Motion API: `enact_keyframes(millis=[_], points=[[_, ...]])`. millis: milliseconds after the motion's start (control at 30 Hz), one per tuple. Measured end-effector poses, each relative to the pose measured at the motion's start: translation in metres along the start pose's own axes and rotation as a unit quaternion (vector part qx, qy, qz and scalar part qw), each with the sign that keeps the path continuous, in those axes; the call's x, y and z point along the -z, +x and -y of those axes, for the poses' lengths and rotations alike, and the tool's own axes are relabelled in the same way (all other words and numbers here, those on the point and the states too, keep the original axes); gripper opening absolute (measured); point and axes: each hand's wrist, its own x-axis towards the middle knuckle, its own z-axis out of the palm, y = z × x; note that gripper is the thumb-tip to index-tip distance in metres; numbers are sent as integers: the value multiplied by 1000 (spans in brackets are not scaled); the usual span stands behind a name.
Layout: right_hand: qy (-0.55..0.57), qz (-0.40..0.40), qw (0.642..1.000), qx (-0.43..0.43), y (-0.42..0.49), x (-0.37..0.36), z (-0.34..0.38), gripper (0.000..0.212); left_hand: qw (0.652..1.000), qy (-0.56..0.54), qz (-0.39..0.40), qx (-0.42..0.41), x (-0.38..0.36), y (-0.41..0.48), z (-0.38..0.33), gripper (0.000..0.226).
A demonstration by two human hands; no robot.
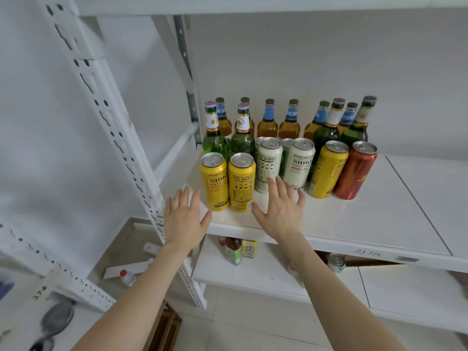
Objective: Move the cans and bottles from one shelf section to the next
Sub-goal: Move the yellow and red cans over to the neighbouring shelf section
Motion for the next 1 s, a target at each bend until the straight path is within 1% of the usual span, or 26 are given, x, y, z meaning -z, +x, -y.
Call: enact_keyframes(millis=[233,367,433,467,500,533,600,667,767,867,933,1000], points=[[2,-6,1000,27,24,-18,10,74,999,-24,-13,-15,-6,36,3,73],[26,21,999,38,34,-26,12,83,999,-38,5,-22,-14,50,4,82],[51,40,997,34,39,-30,13,81,994,-105,31,-19,-18,55,6,79],[83,54,995,31,42,-33,12,76,984,-172,50,-8,-19,57,6,76],[141,76,987,24,45,-35,11,71,966,-248,74,10,-19,59,6,72],[220,107,969,13,48,-37,10,66,944,-315,98,30,-19,61,5,70],[366,164,916,-20,54,-38,8,62,904,-400,135,68,-19,66,4,72],[439,193,876,-52,58,-40,7,60,868,-458,162,104,-20,73,3,79],[505,215,832,-80,63,-45,5,63,820,-525,183,132,-21,81,4,83],[554,223,797,-91,64,-44,5,63,805,-549,183,133,-21,83,4,76],[568,224,786,-95,64,-42,5,63,801,-557,177,134,-22,81,2,77],[572,223,783,-99,61,-39,5,63,796,-563,173,138,-23,77,2,81]])
